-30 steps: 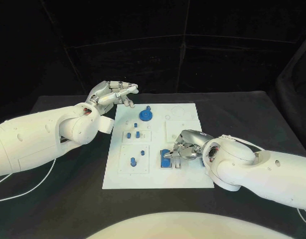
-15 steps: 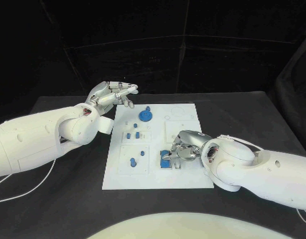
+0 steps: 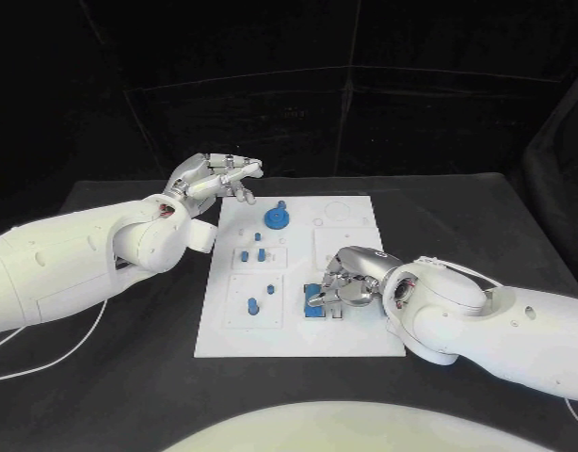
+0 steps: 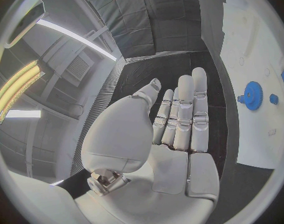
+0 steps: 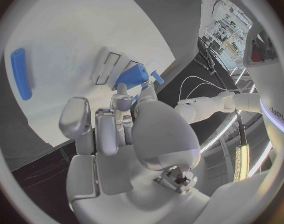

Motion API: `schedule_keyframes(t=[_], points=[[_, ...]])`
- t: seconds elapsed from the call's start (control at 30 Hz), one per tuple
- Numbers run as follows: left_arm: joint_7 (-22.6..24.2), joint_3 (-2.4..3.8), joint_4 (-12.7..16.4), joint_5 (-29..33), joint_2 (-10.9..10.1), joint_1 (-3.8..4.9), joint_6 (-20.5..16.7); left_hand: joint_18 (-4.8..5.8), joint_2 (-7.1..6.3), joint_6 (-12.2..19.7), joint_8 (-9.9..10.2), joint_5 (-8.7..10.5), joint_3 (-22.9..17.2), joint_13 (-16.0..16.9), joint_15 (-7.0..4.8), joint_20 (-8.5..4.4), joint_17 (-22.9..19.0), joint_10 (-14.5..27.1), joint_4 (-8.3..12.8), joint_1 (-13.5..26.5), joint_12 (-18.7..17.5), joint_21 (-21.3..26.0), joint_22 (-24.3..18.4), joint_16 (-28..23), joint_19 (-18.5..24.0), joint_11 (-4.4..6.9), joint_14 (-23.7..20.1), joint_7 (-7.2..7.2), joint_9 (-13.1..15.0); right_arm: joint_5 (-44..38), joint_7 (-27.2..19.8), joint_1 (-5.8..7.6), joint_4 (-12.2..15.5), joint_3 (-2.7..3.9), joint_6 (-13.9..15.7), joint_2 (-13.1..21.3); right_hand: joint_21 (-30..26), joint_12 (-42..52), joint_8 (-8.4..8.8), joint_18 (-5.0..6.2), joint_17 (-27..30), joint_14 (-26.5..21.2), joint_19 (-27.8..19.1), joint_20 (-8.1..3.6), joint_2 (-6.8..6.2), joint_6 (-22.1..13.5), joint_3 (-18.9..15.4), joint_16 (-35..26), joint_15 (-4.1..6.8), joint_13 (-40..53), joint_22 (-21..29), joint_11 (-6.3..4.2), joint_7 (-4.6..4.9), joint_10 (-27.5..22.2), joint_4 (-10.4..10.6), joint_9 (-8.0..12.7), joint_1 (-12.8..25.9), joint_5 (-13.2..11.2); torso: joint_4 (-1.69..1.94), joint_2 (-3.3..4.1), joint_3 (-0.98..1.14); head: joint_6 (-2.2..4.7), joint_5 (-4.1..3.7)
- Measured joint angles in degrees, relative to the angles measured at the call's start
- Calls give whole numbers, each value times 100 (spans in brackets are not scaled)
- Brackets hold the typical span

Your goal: Assemble the parts on the task board

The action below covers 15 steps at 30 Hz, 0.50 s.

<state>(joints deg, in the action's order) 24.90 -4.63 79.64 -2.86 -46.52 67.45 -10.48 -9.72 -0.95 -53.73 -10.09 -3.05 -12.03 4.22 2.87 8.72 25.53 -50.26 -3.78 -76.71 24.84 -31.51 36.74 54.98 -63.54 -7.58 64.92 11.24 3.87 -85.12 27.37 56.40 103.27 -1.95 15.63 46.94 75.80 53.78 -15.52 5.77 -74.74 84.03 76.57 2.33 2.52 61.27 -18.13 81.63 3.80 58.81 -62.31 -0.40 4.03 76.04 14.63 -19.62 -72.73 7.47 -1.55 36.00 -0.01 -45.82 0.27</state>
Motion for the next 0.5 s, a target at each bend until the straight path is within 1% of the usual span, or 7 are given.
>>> schedule_keyframes(t=[0.07,0.27,0.33,0.43,0.5], points=[[-7,0,-1,0,0,0,-3,0,27,0,0,0,0,0,0,0,0,21,0,-27,0,23,0,0,0,-21,0,0,0,18,-98,0,21,0,31,25,0,28,0,0,-16,0,0,0,13,0,0,0,0,20,-9,23,0,23,0,-11,14,0,0,0,1,-4,13],[-31,0,-3,0,-2,0,-6,0,27,0,0,0,0,0,0,0,0,21,0,-27,0,22,0,0,0,-21,0,0,0,59,-264,0,40,0,59,64,0,29,0,0,-16,0,0,0,15,0,0,0,0,21,-11,22,0,22,0,-24,12,0,-1,-2,1,-5,30],[-39,0,-3,0,-2,0,-7,0,27,0,0,0,0,1,0,0,0,21,0,-27,0,22,0,0,0,-21,0,0,0,70,-291,0,40,0,49,74,0,29,0,0,-16,0,0,0,45,0,0,0,0,21,-11,22,0,22,0,-25,-18,0,-1,-2,-1,-8,31],[-47,0,-3,0,-2,0,-8,0,27,0,0,0,0,1,0,0,0,21,0,-27,0,22,-4,0,0,-21,0,0,0,77,-314,0,30,0,14,75,0,28,0,0,-15,0,0,0,45,0,17,0,0,21,-11,22,0,22,-17,-30,-18,0,-1,-3,-1,-9,34],[-50,0,-3,0,-1,0,-8,0,27,0,0,0,0,1,0,0,0,21,0,-27,0,22,-4,0,0,-21,0,0,0,77,-316,0,17,0,-16,70,0,28,0,0,-15,0,0,0,80,0,18,0,0,20,-10,21,0,22,-18,-38,-56,28,-1,-4,-3,-9,34]])
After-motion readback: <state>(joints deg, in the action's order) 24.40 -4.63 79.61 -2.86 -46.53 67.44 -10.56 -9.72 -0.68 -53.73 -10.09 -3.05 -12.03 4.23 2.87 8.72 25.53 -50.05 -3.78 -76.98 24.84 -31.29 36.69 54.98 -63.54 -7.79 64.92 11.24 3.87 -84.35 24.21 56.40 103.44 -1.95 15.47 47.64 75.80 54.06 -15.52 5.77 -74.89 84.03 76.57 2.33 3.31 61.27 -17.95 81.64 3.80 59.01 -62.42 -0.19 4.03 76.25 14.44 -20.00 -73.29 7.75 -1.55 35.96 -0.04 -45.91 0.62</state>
